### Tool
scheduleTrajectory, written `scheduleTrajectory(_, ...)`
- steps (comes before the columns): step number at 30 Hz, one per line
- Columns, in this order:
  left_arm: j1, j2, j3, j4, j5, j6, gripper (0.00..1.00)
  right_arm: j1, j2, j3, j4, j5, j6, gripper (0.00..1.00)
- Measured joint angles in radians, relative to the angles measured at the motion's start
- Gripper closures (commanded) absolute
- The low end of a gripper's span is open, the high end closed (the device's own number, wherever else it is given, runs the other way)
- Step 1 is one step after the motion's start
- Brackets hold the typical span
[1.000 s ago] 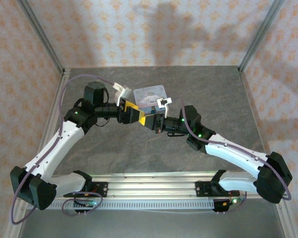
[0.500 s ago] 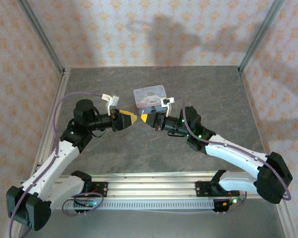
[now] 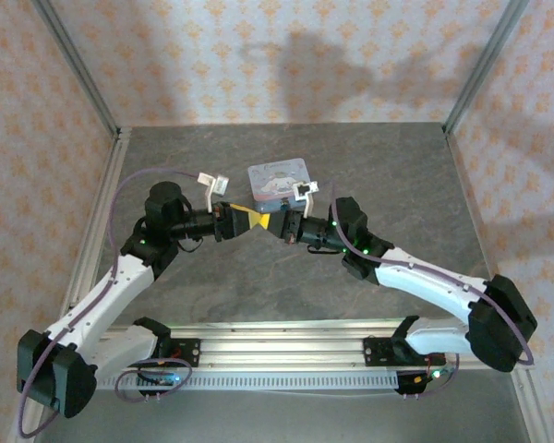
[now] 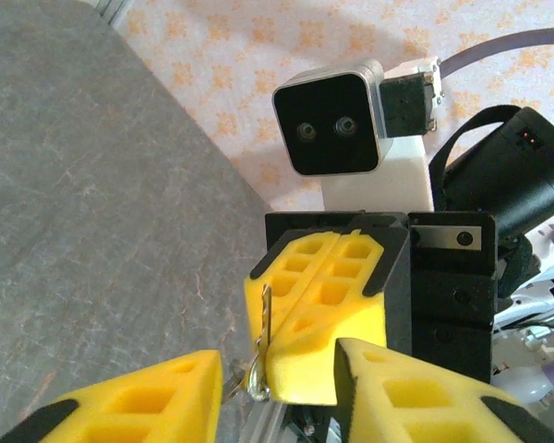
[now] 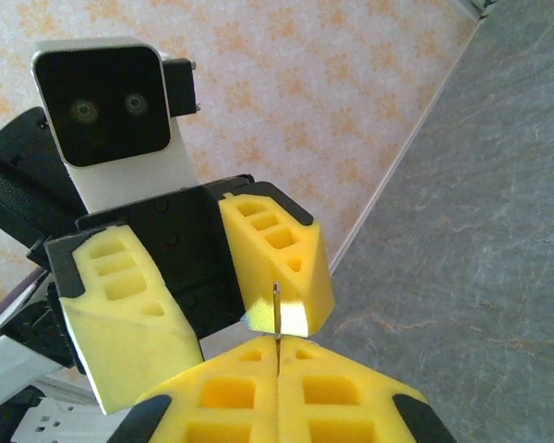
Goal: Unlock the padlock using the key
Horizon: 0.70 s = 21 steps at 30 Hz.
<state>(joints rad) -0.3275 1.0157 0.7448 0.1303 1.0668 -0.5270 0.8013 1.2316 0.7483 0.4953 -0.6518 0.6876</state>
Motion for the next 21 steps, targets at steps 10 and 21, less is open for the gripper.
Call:
scheduleTrajectory(10,0.0,0.006,0.0,0.01,0.003,-0.001,0.8,0.0,0.005,0.002,0.006,-0.002,0.0,1.0)
scheduleTrajectory(21,0.0,0.008,0.0,0.028,-0.001,-0.049,0.83,0.0,-0.007,0.002,0.006,0.006,0.0,1.0)
